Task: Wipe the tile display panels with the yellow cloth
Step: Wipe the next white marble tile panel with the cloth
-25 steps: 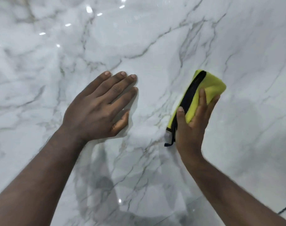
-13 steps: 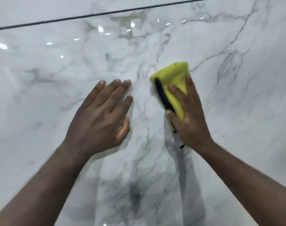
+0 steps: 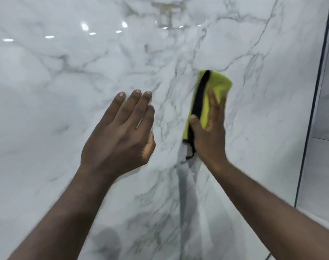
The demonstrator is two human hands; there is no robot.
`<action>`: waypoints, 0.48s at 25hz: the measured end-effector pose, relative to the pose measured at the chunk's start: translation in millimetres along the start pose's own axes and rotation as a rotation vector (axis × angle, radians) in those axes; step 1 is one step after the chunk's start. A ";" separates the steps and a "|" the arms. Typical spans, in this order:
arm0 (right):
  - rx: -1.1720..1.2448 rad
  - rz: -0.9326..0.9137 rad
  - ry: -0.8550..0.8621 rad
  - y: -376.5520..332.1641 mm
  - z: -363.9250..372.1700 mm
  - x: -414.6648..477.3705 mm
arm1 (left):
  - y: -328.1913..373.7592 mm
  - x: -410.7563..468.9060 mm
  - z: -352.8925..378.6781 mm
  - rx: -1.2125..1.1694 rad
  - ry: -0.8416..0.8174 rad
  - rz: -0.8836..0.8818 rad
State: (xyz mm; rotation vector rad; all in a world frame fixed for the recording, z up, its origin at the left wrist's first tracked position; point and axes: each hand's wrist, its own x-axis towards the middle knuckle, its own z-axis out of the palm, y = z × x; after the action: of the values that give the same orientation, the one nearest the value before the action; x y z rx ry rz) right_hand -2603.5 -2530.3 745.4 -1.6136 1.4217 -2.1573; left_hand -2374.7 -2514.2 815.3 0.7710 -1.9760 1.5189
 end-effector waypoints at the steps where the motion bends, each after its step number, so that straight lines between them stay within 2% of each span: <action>1: -0.067 -0.133 -0.085 9.0 5.8 -14.2 | -0.5 -0.1 0.9 0.008 -0.008 -0.001; 2: -0.093 -0.214 -0.138 17.0 7.9 -25.7 | -0.2 0.2 1.2 0.012 -0.018 0.001; 3: -0.070 -0.155 -0.106 25.7 6.9 -33.4 | 0.5 -0.2 0.2 0.011 -0.035 0.010; 5: 0.119 0.302 0.128 31.6 4.4 -42.1 | 2.3 0.2 -1.5 0.011 -0.072 0.072; 6: 0.172 0.480 0.154 29.7 4.8 -49.0 | 2.5 -0.3 -2.7 0.013 -0.093 0.109; 7: 0.152 0.455 0.105 28.6 5.6 -60.5 | 2.2 -2.0 -3.9 0.011 -0.116 0.143; 9: 0.076 0.205 -0.041 43.6 3.0 -91.6 | 2.1 -3.8 -3.1 0.016 -0.140 0.201; 10: 0.041 0.170 -0.057 52.8 0.9 -102.8 | 2.6 -3.2 -3.2 0.025 -0.134 0.233; 12: 0.142 0.427 0.039 65.0 -9.0 -110.6 | 2.8 -1.6 -3.8 0.025 -0.135 0.295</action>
State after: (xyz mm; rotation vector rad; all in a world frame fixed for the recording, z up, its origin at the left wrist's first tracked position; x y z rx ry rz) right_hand -2590.1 -2499.3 621.3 -1.1039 1.4283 -1.9928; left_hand -2375.3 -2509.7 813.2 0.6269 -2.2542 1.6987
